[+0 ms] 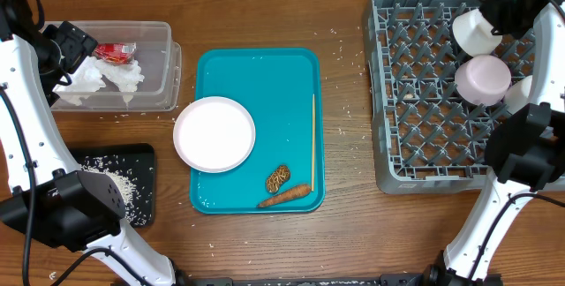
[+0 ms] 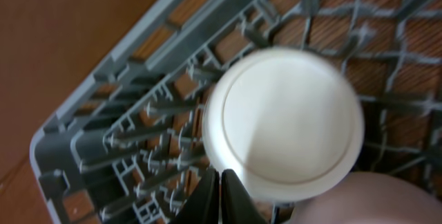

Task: Sort waste into correct bins and load items into the dishwasher
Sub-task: 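Push the small bowl with the right gripper to seat it in the rack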

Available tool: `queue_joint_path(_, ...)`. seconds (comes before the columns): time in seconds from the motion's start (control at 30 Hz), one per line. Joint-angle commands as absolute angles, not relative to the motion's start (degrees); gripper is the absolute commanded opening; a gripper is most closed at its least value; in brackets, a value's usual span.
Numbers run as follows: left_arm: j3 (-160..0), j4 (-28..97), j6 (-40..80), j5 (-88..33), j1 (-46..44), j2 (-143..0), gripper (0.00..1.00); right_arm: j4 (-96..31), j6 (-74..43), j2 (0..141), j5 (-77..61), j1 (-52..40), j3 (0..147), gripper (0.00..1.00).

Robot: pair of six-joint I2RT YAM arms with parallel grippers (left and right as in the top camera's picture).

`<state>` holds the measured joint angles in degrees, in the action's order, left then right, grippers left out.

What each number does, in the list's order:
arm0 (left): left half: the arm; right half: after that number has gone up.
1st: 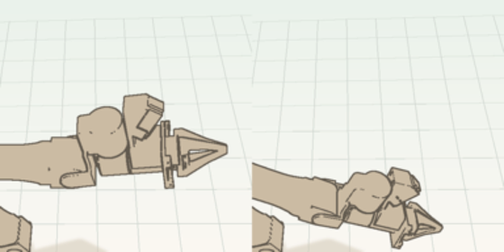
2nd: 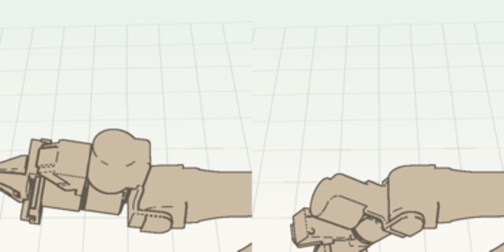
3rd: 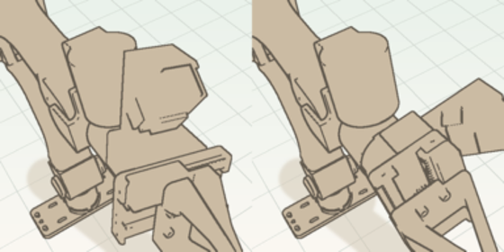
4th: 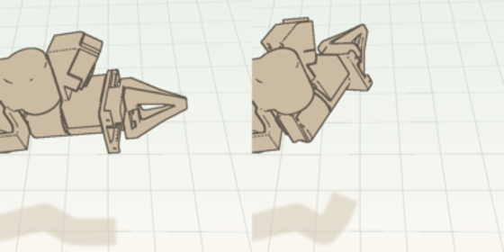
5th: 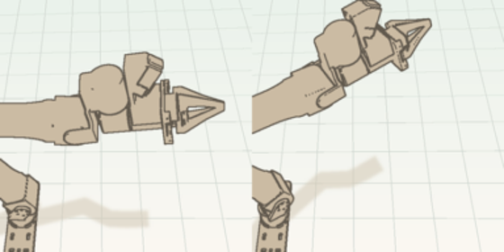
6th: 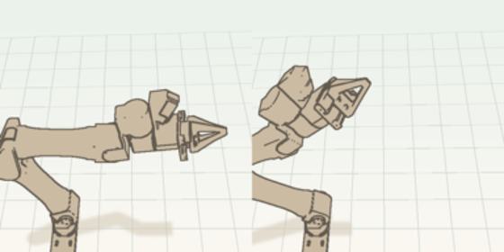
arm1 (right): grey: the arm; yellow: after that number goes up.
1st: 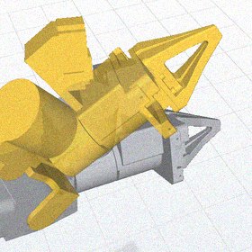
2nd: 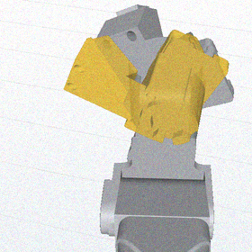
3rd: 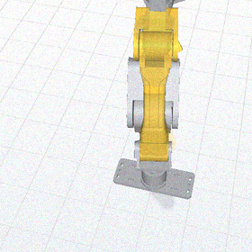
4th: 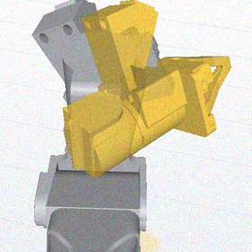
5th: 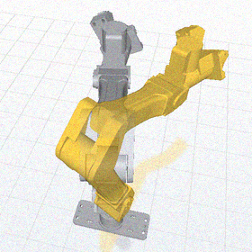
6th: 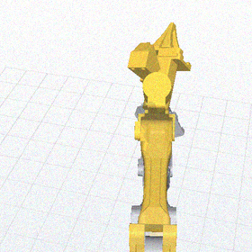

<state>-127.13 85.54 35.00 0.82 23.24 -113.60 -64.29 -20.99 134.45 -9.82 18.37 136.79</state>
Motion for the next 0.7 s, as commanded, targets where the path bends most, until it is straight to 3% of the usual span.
queue_joint_path(0.0,-127.87,85.45,35.77,0.58,23.22,-113.36,1.00,-63.09,-21.19,132.25,-4.60,18.00,136.25,0.06)
queue_joint_path(0.67,-127.87,85.45,35.77,0.58,23.22,-113.36,1.00,-59.68,-21.19,132.66,-4.84,14.63,127.94,0.06)
